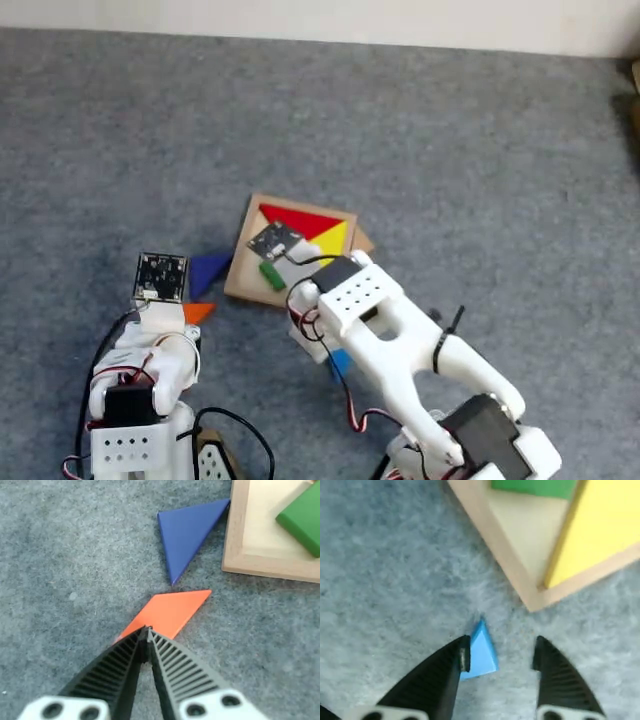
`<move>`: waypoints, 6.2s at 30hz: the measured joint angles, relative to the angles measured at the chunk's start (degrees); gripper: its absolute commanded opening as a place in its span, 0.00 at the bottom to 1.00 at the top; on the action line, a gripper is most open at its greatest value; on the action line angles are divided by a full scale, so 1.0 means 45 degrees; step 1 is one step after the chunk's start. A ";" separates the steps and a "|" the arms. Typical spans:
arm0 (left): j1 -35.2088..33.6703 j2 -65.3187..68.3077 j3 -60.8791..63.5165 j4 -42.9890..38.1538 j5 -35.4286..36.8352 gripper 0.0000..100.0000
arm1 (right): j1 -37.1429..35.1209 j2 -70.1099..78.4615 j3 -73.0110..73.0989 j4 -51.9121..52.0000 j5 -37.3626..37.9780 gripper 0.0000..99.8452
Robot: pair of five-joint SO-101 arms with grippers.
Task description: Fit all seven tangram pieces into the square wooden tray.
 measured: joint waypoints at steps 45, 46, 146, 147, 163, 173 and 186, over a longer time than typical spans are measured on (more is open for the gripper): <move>0.0000 0.0000 0.0000 0.0000 0.0000 0.00 | -0.0391 -0.0449 0.3223 -0.2716 -0.0606 0.06; 0.0000 0.0000 0.0000 0.0000 0.0000 0.00 | -0.0391 -0.0449 0.3223 -0.2716 -0.0352 0.06; 0.0000 0.0000 0.0000 0.0000 0.0000 0.00 | -0.0430 -0.2266 0.3653 -0.1368 -0.1954 0.01; 0.0000 0.0000 0.0000 0.0000 0.0000 0.00 | -0.0352 -0.2266 0.3282 -0.0957 -0.1797 0.01; 0.0000 0.0000 0.0000 0.0000 0.0000 0.00 | -0.0234 -0.4103 0.0469 0.4708 0.3145 0.00; 0.0000 0.0000 0.0000 0.0000 0.0000 0.00 | -0.0918 -0.8713 0.6095 0.3087 0.4630 0.00; 0.0000 0.0000 0.0000 0.0000 0.0000 0.00 | -0.1973 -0.5783 0.7189 -0.0625 0.4669 0.00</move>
